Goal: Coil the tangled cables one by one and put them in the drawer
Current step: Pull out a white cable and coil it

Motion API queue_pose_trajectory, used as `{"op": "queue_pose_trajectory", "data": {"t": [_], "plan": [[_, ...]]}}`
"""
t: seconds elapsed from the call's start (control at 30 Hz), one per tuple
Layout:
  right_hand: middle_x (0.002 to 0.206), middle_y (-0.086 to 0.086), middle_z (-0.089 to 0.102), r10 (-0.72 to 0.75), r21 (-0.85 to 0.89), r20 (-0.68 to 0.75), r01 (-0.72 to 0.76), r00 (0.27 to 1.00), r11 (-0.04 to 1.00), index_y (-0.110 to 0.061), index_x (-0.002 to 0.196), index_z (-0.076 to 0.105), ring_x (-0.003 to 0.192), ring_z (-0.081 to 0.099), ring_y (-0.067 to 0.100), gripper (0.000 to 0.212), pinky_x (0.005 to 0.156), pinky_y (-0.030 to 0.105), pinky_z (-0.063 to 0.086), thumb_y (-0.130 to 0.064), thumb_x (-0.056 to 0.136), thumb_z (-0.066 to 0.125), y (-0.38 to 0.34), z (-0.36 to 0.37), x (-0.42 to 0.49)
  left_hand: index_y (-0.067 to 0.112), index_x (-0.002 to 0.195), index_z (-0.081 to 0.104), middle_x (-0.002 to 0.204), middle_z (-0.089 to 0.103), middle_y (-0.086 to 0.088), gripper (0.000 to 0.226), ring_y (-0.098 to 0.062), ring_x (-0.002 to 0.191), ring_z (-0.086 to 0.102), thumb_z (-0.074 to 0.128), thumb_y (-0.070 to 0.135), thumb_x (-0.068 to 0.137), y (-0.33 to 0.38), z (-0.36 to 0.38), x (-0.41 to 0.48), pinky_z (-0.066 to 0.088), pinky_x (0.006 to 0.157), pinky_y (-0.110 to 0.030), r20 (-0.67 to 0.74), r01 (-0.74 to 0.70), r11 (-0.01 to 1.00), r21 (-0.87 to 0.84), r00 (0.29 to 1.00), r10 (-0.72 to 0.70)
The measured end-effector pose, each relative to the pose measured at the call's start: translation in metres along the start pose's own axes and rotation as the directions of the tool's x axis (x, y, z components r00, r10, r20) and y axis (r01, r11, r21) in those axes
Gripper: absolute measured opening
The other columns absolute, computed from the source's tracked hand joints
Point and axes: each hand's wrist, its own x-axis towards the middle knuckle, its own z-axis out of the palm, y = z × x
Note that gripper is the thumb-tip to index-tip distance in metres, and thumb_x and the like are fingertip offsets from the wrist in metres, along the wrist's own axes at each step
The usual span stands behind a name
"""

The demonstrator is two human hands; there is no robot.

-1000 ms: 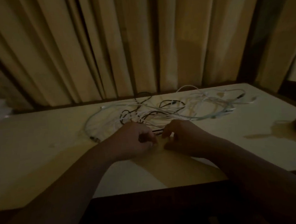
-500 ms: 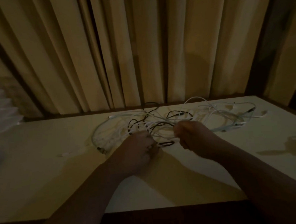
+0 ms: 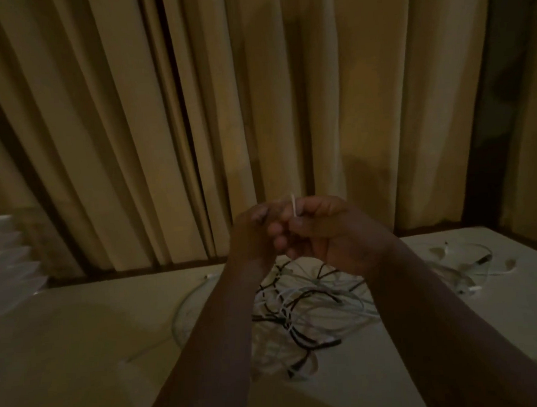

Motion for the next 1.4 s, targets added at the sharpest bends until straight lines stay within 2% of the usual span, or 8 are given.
{"op": "queue_pose_trajectory", "data": {"t": [0.1, 0.3, 0.5, 0.6, 0.7, 0.83, 1.1, 1.4], "plan": [[0.098, 0.017, 0.073, -0.158, 0.162, -0.255, 0.203, 0.954, 0.966, 0.004, 0.101, 0.064, 0.088, 0.073, 0.024, 0.014, 0.074, 0.031, 0.061, 0.0, 0.092, 0.055, 0.0, 0.002, 0.017, 0.021, 0.06, 0.072, 0.053, 0.061, 0.007, 0.034, -0.012, 0.049, 0.058, 0.056, 0.021, 0.09, -0.011, 0.008, 0.008, 0.047, 0.046, -0.028, 0.137, 0.044, 0.994, -0.105, 0.99, -0.029], [0.107, 0.021, 0.074, -0.282, 0.011, -0.577, 0.353, 0.766, 0.936, 0.008, 0.111, 0.064, 0.106, 0.072, 0.031, 0.017, 0.089, 0.037, 0.06, 0.002, 0.099, 0.054, 0.001, -0.03, 0.025, 0.012, 0.092, 0.074, 0.052, 0.051, 0.004, 0.036, -0.004, 0.036, 0.033, 0.048, 0.034, 0.105, -0.014, 0.006, 0.015, 0.029, 0.043, -0.019, 0.379, 0.103, 0.964, 0.245, 0.905, -0.193], [0.099, -0.002, 0.077, -0.473, -0.629, -0.523, 0.054, 0.709, 0.776, -0.025, 0.079, 0.076, 0.099, 0.073, 0.015, 0.022, 0.088, 0.037, 0.057, -0.012, 0.094, 0.067, 0.013, -0.066, 0.023, 0.015, 0.088, 0.075, 0.044, 0.049, 0.016, 0.035, 0.0, 0.035, 0.038, 0.047, 0.029, 0.105, -0.001, -0.011, 0.015, 0.033, 0.046, -0.021, 0.484, 0.072, 0.903, 0.424, 0.824, -0.293], [0.091, -0.014, 0.073, -0.42, -0.871, -0.396, -0.189, 0.816, 0.454, -0.03, 0.072, 0.066, 0.085, 0.068, -0.004, 0.033, 0.073, 0.018, 0.053, -0.012, 0.098, 0.061, 0.012, -0.072, 0.019, 0.02, 0.087, 0.075, 0.046, 0.053, 0.02, 0.029, 0.004, 0.041, 0.047, 0.052, 0.027, 0.103, 0.01, -0.021, 0.013, 0.037, 0.046, -0.013, 0.504, -0.055, 0.857, 0.513, 0.827, -0.248], [0.073, -0.022, 0.066, -0.194, -0.883, -0.363, -0.27, 0.911, 0.385, -0.025, 0.065, 0.056, 0.07, 0.061, -0.009, 0.038, 0.061, 0.012, 0.045, -0.008, 0.098, 0.059, 0.016, -0.071, 0.018, 0.031, 0.083, 0.075, 0.066, 0.064, 0.009, 0.025, -0.003, 0.056, 0.054, 0.057, 0.033, 0.1, 0.009, -0.035, 0.019, 0.039, 0.057, -0.021, 0.427, -0.168, 0.8, 0.576, 0.896, -0.119], [0.063, -0.014, 0.059, -0.021, -0.786, -0.337, -0.269, 0.941, 0.557, 0.001, 0.073, 0.057, 0.061, 0.053, -0.004, 0.031, 0.062, 0.014, 0.041, -0.011, 0.102, 0.053, 0.021, -0.059, 0.026, 0.028, 0.084, 0.073, 0.069, 0.065, 0.007, 0.025, -0.005, 0.063, 0.058, 0.056, 0.027, 0.101, 0.002, -0.041, 0.024, 0.043, 0.058, -0.024, 0.303, -0.194, 0.829, 0.524, 0.953, 0.032], [0.066, 0.003, 0.038, 0.146, -0.244, -0.183, -0.189, 0.972, 0.951, -0.014, 0.07, 0.061, 0.061, 0.03, 0.015, 0.041, 0.061, 0.03, 0.027, -0.032, 0.102, 0.043, 0.019, -0.038, 0.025, 0.034, 0.085, 0.07, 0.063, 0.06, 0.009, 0.023, -0.007, 0.059, 0.055, 0.055, 0.028, 0.101, -0.002, -0.035, 0.025, 0.037, 0.052, -0.014, 0.098, -0.24, 0.892, 0.384, 0.971, 0.219], [0.078, 0.001, 0.036, -0.057, 0.508, -0.113, 0.107, 0.992, 0.855, -0.01, 0.087, 0.053, 0.07, 0.035, 0.016, 0.065, 0.069, 0.03, 0.032, -0.074, 0.089, 0.04, 0.002, -0.024, 0.028, 0.026, 0.087, 0.072, 0.082, 0.073, 0.002, 0.029, -0.014, 0.076, 0.067, 0.05, 0.025, 0.105, -0.01, 0.0, 0.02, 0.052, 0.066, -0.031, 0.165, -0.109, 0.959, 0.261, 0.984, 0.067]]}}
